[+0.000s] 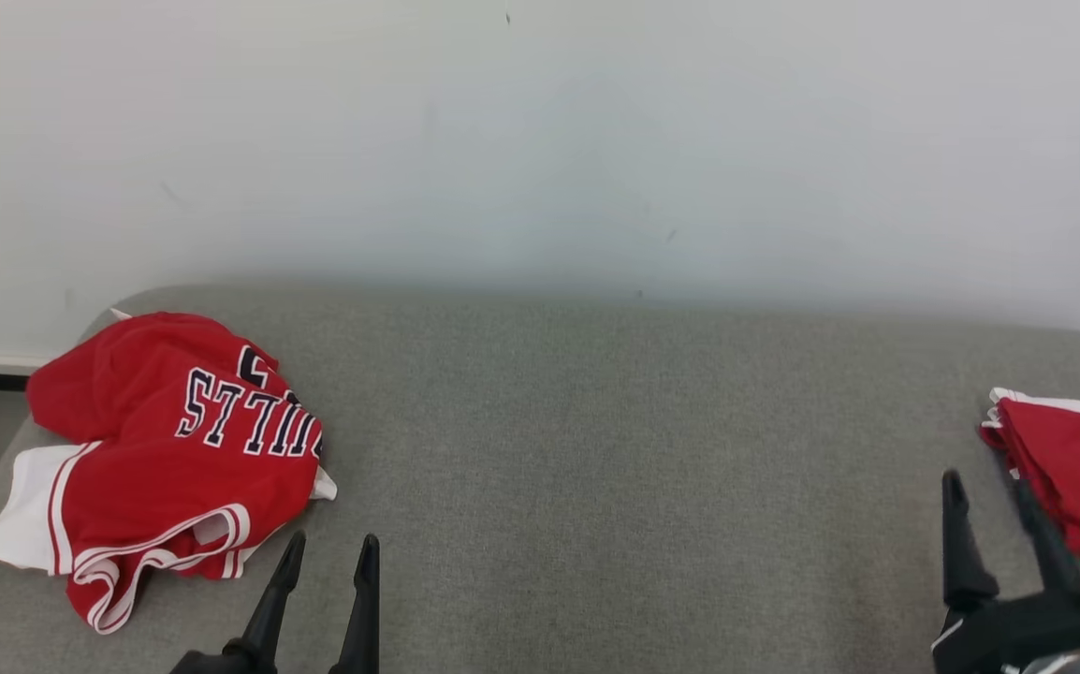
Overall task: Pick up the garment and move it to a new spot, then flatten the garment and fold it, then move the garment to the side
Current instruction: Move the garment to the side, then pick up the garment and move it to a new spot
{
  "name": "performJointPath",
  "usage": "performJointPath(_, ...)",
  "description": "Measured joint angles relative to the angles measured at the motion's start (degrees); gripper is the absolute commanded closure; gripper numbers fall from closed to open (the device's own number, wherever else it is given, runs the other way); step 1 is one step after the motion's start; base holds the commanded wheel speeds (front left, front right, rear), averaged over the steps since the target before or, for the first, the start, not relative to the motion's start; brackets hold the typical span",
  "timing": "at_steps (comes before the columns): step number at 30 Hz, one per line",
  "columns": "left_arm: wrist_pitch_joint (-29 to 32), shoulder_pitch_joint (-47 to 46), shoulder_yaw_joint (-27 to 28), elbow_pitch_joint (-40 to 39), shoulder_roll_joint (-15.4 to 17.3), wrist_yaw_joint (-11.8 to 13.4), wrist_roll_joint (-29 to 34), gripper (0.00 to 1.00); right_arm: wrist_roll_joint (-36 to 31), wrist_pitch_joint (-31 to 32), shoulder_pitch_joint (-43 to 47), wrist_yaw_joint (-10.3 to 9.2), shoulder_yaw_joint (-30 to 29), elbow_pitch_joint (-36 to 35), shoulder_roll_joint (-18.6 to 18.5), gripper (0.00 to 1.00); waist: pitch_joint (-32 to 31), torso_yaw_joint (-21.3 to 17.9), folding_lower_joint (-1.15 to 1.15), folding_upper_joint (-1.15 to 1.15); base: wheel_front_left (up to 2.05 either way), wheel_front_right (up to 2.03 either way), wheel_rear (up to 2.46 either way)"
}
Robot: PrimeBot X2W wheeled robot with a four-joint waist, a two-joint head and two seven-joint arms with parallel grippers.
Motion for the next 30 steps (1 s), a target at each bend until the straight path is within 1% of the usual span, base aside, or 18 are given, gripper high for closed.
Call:
performJointPath(4,0.00,1.29,0.82,0.89,-0.13,0.00,-0.38,0.00,1.89,-2.60,2.84,0.00,1.23,2.09,1.59,0.00,-1.75,0.20,0.00,0.00,0.00,0.00,0.00)
performJointPath(6,0.00,1.87,1.35,1.11,-0.12,0.00,-0.56,0.00,0.60,-3.48,3.50,0.00,3.18,2.98,1.74,0.00,-2.29,0.02,0.00,0.00,0.00,0.00,0.00)
performJointPath(9,0.00,2.02,1.35,1.52,0.01,0.00,-1.01,0.00,0.49,-4.70,3.43,0.00,4.71,4.92,2.04,0.00,-2.64,-0.55,0.01,0.00,0.00,0.00,0.00)
performJointPath(11,0.00,2.19,1.05,1.99,0.15,-0.02,-1.09,0.00,1.56,-5.39,3.43,0.00,4.95,6.14,2.04,0.00,-2.91,-0.62,0.02,0.00,0.00,0.00,0.00)
performJointPath(16,0.00,2.43,1.08,2.86,0.24,-0.09,-1.40,0.00,1.21,-6.10,3.48,0.00,4.26,8.20,2.03,0.00,-3.04,-0.69,0.02,0.01,0.00,0.00,0.00)
performJointPath(24,0.00,2.41,1.24,3.80,0.25,-0.09,-1.48,0.00,1.22,-6.72,3.42,0.00,4.57,9.14,2.04,0.00,-2.80,-1.16,0.02,0.01,0.00,0.00,0.00)
performJointPath(30,0.00,2.27,1.35,4.60,0.41,-0.09,-1.68,0.00,1.54,-7.17,3.41,0.00,4.92,9.56,2.04,0.00,-2.73,-0.77,0.02,0.01,0.00,0.00,0.00)
